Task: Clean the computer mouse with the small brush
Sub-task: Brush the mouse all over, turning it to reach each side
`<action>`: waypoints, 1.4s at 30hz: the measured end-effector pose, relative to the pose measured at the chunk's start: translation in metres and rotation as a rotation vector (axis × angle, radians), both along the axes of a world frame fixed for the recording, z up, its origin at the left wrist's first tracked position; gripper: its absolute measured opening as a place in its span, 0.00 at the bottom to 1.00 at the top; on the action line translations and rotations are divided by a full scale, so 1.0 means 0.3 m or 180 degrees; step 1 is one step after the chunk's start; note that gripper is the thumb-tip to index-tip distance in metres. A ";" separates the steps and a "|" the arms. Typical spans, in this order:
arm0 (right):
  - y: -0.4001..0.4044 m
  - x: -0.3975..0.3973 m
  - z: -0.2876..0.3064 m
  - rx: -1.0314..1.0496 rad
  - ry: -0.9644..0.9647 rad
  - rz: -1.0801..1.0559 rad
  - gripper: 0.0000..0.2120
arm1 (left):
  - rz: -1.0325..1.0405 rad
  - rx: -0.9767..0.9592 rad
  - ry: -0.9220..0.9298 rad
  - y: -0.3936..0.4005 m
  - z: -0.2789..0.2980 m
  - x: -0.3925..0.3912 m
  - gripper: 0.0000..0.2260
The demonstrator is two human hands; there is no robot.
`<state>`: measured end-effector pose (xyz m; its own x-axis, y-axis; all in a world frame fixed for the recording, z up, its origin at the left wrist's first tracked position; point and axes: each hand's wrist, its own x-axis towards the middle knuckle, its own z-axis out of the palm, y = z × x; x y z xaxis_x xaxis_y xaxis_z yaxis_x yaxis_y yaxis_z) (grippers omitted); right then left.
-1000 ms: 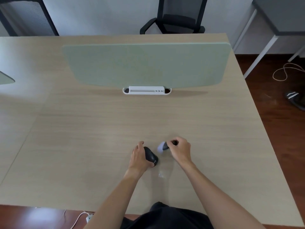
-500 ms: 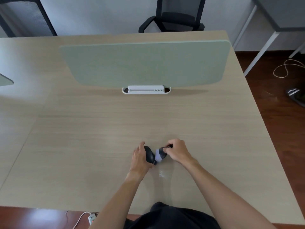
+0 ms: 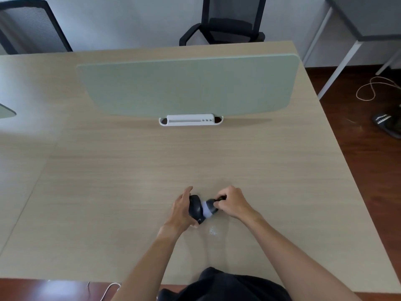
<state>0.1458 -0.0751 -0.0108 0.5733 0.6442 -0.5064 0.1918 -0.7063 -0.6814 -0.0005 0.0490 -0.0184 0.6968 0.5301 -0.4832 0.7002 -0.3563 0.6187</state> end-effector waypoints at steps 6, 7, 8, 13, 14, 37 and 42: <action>0.060 -0.055 0.001 0.0522 -0.0889 0.0381 0.08 | 0.0391 0.0062 0.0039 -0.016 -0.003 -0.013 0.59; 0.063 -0.070 0.003 0.0439 -0.0900 0.0623 0.10 | 0.0418 0.0056 0.0024 -0.016 -0.005 -0.016 0.59; 0.062 -0.082 0.000 0.0366 -0.0928 0.0819 0.11 | 0.0440 0.0045 0.0000 -0.016 -0.007 -0.018 0.59; -0.003 -0.074 0.051 0.0147 -0.1051 0.1556 0.20 | 0.0462 0.0015 -0.0080 -0.009 -0.015 -0.021 0.59; -0.014 -0.062 0.062 0.0103 -0.1057 0.1654 0.19 | 0.0453 0.0020 -0.0091 -0.007 -0.018 -0.022 0.59; 0.022 -0.055 0.034 0.1046 -0.1178 0.0714 0.10 | -0.0263 0.0079 0.0205 0.029 0.044 0.057 0.53; 0.009 -0.051 0.033 0.0257 -0.0689 0.0807 0.09 | -0.0366 0.0274 0.0332 0.033 0.045 0.061 0.53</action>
<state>0.1304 -0.0723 -0.0010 0.4784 0.8130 -0.3319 0.5007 -0.5630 -0.6575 0.0178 0.0588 -0.0048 0.7037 0.4924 -0.5122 0.7105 -0.4864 0.5085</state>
